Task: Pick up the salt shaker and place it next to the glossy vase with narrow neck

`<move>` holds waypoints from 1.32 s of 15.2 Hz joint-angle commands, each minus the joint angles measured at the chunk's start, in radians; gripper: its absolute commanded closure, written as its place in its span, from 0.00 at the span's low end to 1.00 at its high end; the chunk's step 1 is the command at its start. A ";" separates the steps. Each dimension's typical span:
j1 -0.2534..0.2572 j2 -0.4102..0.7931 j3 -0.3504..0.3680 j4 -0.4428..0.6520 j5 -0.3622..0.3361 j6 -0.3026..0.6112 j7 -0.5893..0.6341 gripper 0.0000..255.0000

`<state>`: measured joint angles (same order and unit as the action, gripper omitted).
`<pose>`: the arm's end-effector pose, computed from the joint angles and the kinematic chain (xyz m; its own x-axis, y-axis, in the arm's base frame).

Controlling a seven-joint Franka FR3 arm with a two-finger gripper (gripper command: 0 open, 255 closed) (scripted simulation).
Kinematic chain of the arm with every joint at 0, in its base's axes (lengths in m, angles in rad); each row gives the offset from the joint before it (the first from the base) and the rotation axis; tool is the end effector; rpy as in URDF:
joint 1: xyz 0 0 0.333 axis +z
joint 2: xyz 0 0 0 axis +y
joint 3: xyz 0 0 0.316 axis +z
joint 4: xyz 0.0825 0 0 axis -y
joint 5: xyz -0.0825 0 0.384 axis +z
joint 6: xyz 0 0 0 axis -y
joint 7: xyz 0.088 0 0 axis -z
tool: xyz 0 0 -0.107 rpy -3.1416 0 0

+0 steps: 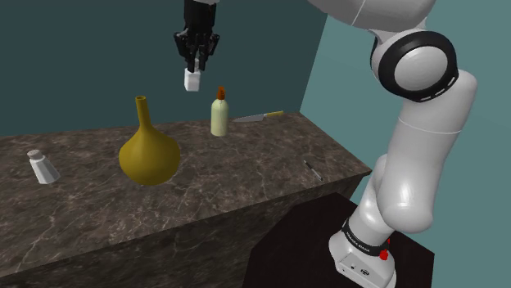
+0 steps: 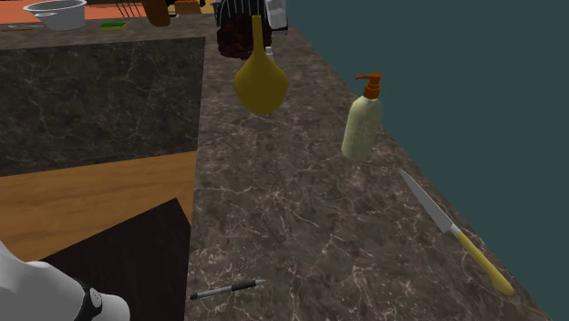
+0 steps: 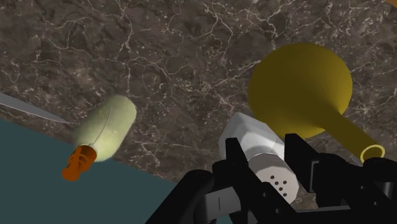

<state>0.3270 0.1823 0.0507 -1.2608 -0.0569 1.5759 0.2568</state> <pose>0.5706 0.2160 0.6654 0.9834 0.1154 0.1403 0.1148 -0.9933 0.0120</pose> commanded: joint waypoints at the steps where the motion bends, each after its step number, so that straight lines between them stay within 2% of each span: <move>1: -0.001 -0.014 0.000 -0.046 0.001 0.033 0.000 1.00; 20: -0.005 -0.074 -0.002 -0.386 0.002 0.312 0.010 1.00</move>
<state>0.3195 0.1103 0.0469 -1.6269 -0.0540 1.8704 0.2622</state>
